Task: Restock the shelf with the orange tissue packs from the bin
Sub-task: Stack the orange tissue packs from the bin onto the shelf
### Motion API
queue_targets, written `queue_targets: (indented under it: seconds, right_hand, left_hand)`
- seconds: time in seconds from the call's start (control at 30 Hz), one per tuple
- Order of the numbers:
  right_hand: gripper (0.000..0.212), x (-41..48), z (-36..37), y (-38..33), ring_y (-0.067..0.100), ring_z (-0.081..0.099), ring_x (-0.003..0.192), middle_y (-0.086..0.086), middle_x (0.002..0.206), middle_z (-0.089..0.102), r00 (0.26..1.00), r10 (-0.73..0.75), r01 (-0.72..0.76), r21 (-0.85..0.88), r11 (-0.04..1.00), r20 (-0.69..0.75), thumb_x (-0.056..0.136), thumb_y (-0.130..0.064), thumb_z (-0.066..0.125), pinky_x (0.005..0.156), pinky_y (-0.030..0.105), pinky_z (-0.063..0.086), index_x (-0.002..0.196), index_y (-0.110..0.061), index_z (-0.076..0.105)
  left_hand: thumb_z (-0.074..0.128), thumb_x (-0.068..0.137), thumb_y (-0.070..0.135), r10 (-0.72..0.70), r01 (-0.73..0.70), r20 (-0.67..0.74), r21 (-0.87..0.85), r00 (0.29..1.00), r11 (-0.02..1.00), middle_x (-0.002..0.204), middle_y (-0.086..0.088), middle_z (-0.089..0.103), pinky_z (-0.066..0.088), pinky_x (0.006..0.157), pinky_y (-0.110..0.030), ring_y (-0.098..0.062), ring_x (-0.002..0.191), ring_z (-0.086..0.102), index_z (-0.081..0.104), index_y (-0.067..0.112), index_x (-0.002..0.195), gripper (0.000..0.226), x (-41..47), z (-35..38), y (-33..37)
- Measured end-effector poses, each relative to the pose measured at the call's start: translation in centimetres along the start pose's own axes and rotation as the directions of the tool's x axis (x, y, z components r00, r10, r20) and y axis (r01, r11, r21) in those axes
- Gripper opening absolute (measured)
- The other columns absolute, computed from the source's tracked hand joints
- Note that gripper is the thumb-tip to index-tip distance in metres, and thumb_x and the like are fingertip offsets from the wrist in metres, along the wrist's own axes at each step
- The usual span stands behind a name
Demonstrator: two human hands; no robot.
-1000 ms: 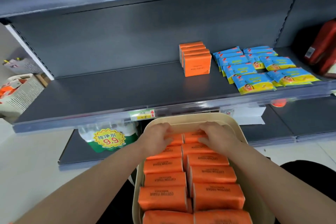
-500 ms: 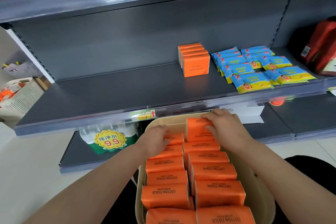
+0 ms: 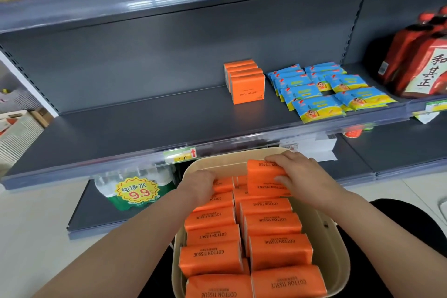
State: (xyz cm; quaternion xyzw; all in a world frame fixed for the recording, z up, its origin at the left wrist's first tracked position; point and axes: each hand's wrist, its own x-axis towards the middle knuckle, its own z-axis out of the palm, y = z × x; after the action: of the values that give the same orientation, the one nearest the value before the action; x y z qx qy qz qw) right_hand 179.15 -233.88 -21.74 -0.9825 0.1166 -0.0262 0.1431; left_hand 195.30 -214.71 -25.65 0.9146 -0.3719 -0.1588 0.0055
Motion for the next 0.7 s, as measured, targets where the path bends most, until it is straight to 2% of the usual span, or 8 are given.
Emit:
queue_targets:
  seconds: [0.1,0.23,0.37,0.53,0.63,0.7]
  right_hand:
    - [0.047,-0.3,0.2,-0.1,0.014,0.038,0.129,-0.010,0.137,0.045,1.000,-0.006,0.007,0.019,1.000,-0.015,0.097,-0.031,0.049,0.106,0.037,0.033,0.141,-0.035,0.034]
    - [0.047,-0.4,-0.2,0.0,0.014,0.038,0.129,-0.010,0.138,0.045,0.997,0.004,-0.004,-0.005,1.000,-0.071,0.096,-0.031,0.050,0.105,0.037,0.032,0.141,-0.035,0.035]
    - [0.048,-0.8,-0.4,0.4,0.016,0.039,0.127,-0.009,0.135,0.046,0.991,0.051,-0.057,-0.043,0.997,-0.120,0.095,-0.029,0.051,0.102,0.037,0.033,0.140,-0.034,0.037]
    - [0.045,-0.3,-0.9,0.2,0.018,0.042,0.122,-0.008,0.132,0.049,0.969,0.093,-0.109,-0.061,0.992,-0.227,0.094,-0.026,0.051,0.095,0.037,0.034,0.137,-0.034,0.040]
    - [0.045,0.7,-1.9,0.8,0.020,0.041,0.122,-0.007,0.133,0.048,0.949,0.122,-0.148,-0.069,0.987,-0.291,0.093,-0.025,0.052,0.092,0.037,0.034,0.137,-0.033,0.041]
    - [0.046,1.5,-2.5,1.5,0.021,0.040,0.123,-0.005,0.134,0.046,0.932,0.143,-0.168,-0.049,0.985,-0.333,0.093,-0.022,0.053,0.092,0.038,0.034,0.137,-0.031,0.042]
  left_hand:
    - [0.047,0.093,0.013,-0.017,0.017,-0.021,-0.007,1.000,1.000,0.113,-0.001,0.062,0.042,0.078,-0.025,-0.017,0.098,0.056,0.053,0.020,0.119,0.028,-0.3,0.3,-0.1]
    - [0.049,0.090,0.012,-0.016,0.022,-0.101,0.053,0.995,0.998,0.116,-0.007,0.057,0.048,0.088,-0.034,-0.023,0.105,0.054,0.053,0.014,0.118,0.028,0.0,-0.7,-0.2]
    - [0.045,0.093,0.017,-0.015,0.014,-0.209,-0.006,0.978,1.000,0.121,-0.010,0.050,0.042,0.096,-0.040,-0.028,0.114,0.045,0.051,0.009,0.120,0.029,-0.1,-2.4,0.1]
    - [0.045,0.093,0.016,-0.067,-0.038,-0.391,-0.256,0.918,0.966,0.113,-0.011,0.056,0.044,0.088,-0.040,-0.028,0.104,0.053,0.047,0.010,0.118,0.025,-0.7,-4.9,0.2]
    - [0.046,0.095,0.016,-0.065,-0.091,-0.498,-0.282,0.865,0.955,0.113,-0.012,0.058,0.043,0.081,-0.036,-0.029,0.103,0.055,0.048,0.009,0.120,0.026,-0.1,-6.9,1.0]
    - [0.046,0.095,0.017,-0.074,-0.086,-0.558,-0.256,0.827,0.963,0.116,-0.010,0.057,0.045,0.083,-0.040,-0.029,0.108,0.052,0.047,0.011,0.123,0.029,0.6,-8.3,1.7]
